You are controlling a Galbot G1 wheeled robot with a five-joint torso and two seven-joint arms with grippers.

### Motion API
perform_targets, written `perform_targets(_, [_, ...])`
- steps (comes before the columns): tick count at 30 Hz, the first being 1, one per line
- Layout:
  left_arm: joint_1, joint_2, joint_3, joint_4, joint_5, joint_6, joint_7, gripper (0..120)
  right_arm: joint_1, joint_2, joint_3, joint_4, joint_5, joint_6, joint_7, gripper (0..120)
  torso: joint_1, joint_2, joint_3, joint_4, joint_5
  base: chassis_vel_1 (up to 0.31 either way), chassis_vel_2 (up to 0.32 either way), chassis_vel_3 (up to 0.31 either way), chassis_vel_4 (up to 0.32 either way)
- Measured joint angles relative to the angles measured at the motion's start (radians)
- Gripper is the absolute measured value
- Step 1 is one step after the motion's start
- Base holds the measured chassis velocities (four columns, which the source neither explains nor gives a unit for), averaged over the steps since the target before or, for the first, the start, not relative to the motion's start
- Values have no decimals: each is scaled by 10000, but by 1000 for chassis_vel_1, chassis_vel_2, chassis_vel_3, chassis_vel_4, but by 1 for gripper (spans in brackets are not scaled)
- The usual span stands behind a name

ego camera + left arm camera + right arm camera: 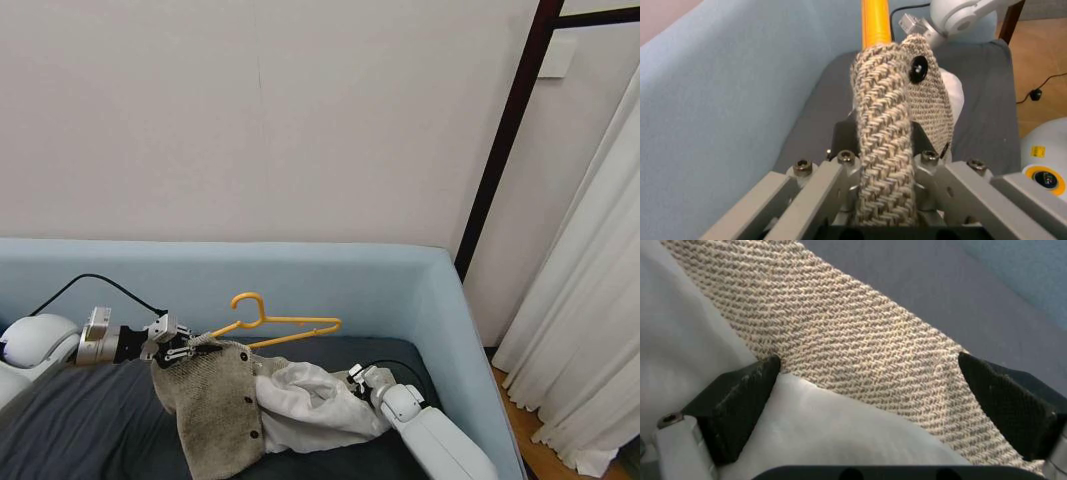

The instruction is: Pick up the clothes from the sofa and hang them on the clothes hanger.

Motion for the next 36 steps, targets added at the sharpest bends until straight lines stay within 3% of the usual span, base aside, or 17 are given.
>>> perform_targets(3, [63, -4, -40, -2, 11, 0, 11, 7, 114, 198, 155, -179, 21, 322, 268, 100, 1, -1, 2, -2, 0, 0, 0, 0, 0])
perform_targets(10, [133, -3, -71, -25, 24, -7, 30, 7, 450, 412, 112, -469, 118, 47, 244, 100, 1, -1, 3, 1, 0, 0, 0, 0, 0])
perform_targets(25, [158, 12, -100, -7, 5, -33, 64, 7, 1264, 934, 619, -1921, -1217, -374, -909, 100, 1, -1, 2, 0, 1, 0, 0, 0, 0])
perform_targets(36, [131, -35, -59, 101, -4, -80, 91, 7, 1206, 1076, 772, -2102, -1934, -824, -1150, 63, 0, 0, 0, 5, 4, 0, 0, 0, 0])
